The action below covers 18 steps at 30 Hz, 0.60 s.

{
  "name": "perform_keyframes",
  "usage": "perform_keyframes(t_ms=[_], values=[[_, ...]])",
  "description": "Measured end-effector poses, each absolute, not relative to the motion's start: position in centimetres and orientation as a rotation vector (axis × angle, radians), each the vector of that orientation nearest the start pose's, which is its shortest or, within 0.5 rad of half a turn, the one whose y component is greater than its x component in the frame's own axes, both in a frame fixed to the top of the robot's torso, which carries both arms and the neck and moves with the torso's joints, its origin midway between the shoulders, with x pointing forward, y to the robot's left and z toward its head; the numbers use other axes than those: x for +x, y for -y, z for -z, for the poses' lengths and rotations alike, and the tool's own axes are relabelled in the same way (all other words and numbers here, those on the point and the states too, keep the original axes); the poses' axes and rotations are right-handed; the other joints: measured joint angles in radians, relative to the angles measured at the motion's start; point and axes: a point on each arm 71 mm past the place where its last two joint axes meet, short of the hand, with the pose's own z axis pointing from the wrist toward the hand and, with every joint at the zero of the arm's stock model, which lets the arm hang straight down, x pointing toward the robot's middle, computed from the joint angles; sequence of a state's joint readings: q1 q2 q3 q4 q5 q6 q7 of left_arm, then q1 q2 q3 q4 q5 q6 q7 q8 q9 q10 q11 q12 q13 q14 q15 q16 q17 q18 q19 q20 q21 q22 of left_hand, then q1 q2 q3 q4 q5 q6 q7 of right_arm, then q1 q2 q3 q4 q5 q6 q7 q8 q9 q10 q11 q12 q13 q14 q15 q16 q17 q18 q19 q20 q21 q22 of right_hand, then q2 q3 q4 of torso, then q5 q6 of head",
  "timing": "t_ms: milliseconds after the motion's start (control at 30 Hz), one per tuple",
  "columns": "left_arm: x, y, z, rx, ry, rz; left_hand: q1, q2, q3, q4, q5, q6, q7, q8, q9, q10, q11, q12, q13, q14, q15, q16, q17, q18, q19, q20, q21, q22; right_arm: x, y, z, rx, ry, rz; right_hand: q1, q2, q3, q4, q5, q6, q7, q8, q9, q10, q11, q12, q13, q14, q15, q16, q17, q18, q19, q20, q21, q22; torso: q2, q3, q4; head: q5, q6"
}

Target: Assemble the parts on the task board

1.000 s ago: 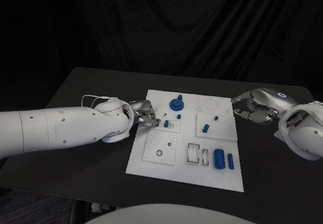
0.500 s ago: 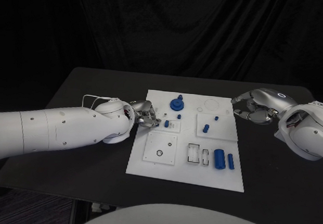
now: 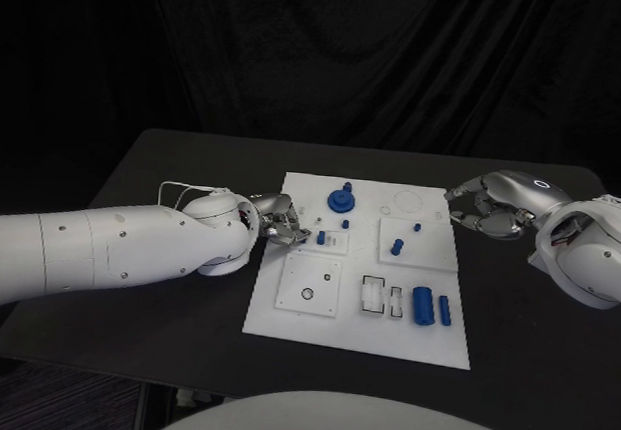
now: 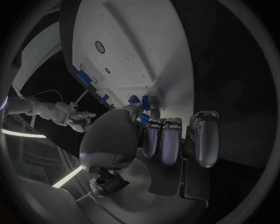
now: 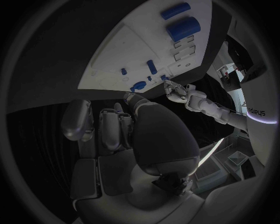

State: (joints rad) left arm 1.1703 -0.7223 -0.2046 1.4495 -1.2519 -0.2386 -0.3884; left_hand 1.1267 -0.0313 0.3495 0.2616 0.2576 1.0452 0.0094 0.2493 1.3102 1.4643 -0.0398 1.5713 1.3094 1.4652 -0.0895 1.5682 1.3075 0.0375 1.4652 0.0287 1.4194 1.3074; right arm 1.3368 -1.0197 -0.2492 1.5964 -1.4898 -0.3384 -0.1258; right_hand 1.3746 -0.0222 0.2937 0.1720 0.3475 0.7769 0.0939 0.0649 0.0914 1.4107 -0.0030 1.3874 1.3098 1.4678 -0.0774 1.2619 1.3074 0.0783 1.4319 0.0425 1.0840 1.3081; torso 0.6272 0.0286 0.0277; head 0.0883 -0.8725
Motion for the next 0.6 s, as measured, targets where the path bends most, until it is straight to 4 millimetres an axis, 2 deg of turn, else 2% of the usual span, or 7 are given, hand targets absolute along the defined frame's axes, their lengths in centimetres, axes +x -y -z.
perform_keyframes(t_ms=[100,267,433,533,600], values=[[46.61,-18.1,27.77,-0.081,-2.073,0.444,-0.056,0.006,-0.043,0.025,-0.048,-0.004,0.011,-0.012,-0.001,0.0,0.0,0.0,0.0,0.0,0.0,0.0,0.0,0.0,0.0,0.0,0.0,0.0,46.33,27.04,18.92,-0.201,-1.718,-0.457,0.0,0.0,0.002,0.002,0.001,0.0,0.0,0.0,0.0,-0.001,0.001,0.0,-0.001,0.0,0.0,-0.004,0.0,0.0,-0.001,0.001,0.0,0.0,-0.001,0.0,0.0003,-0.001,0.0],[46.69,-18.02,27.8,-0.076,-2.076,0.445,-0.146,0.026,-0.116,0.029,-0.098,-0.014,0.021,-0.052,-0.035,0.0,0.0,0.0,0.0,0.0,0.0,0.0,0.0,0.0,0.0,0.0,-0.003,0.0,46.33,27.04,18.93,-0.201,-1.719,-0.456,0.0,0.0,0.002,0.002,0.001,0.0,0.0,0.0,0.0,-0.001,0.001,0.0,-0.001,0.0,0.0,-0.004,0.0,0.0,-0.001,0.001,0.0,0.0,-0.002,0.0012,0.0003,-0.003,0.0],[46.81,-17.99,27.79,-0.073,-2.075,0.447,-0.201,0.044,-0.179,0.03,-0.146,-0.018,0.025,-0.089,-0.078,0.0,0.008,0.0,0.0,0.0,0.008,0.0,0.0,0.0,0.0,0.0,-0.012,0.0,46.33,27.04,18.94,-0.201,-1.72,-0.455,0.0,0.0,0.002,0.002,0.001,0.0,0.0,0.0,0.0,-0.005,-0.002,-0.005,-0.001,0.0,0.0,-0.004,0.0,0.0,-0.001,0.001,-0.004,0.0,-0.003,0.0015,-0.0005,-0.002,0.0],[46.86,-18.01,27.8,-0.073,-2.075,0.447,-0.222,0.056,-0.211,0.03,-0.173,-0.014,0.029,-0.098,-0.088,0.002,0.01,0.0,0.0,0.0,0.008,0.0,0.0,0.0,0.0,0.0,-0.012,0.0,46.33,27.04,18.94,-0.201,-1.721,-0.455,0.0,0.0,0.002,0.002,0.001,0.0,0.0,0.0,0.0,-0.005,-0.002,-0.005,-0.001,0.0,0.0,-0.004,0.0,0.0,-0.001,0.001,-0.004,0.0,-0.003,0.0017,-0.0013,-0.002,0.0],[46.89,-18.03,27.8,-0.073,-2.075,0.446,-0.229,0.055,-0.223,0.03,-0.178,-0.014,0.029,-0.102,-0.088,0.004,0.012,0.0,0.0,0.0,0.008,0.0,0.0,0.0,0.0,0.0,-0.012,0.0,46.33,27.06,18.95,-0.2,-1.721,-0.454,0.0,0.0,0.002,0.002,0.0,0.0,0.0,0.0,0.0,-0.005,-0.002,-0.005,-0.001,0.0,0.0,-0.004,0.0,0.0,-0.001,0.001,-0.004,0.0,-0.003,0.0018,-0.0016,-0.001,0.0]])
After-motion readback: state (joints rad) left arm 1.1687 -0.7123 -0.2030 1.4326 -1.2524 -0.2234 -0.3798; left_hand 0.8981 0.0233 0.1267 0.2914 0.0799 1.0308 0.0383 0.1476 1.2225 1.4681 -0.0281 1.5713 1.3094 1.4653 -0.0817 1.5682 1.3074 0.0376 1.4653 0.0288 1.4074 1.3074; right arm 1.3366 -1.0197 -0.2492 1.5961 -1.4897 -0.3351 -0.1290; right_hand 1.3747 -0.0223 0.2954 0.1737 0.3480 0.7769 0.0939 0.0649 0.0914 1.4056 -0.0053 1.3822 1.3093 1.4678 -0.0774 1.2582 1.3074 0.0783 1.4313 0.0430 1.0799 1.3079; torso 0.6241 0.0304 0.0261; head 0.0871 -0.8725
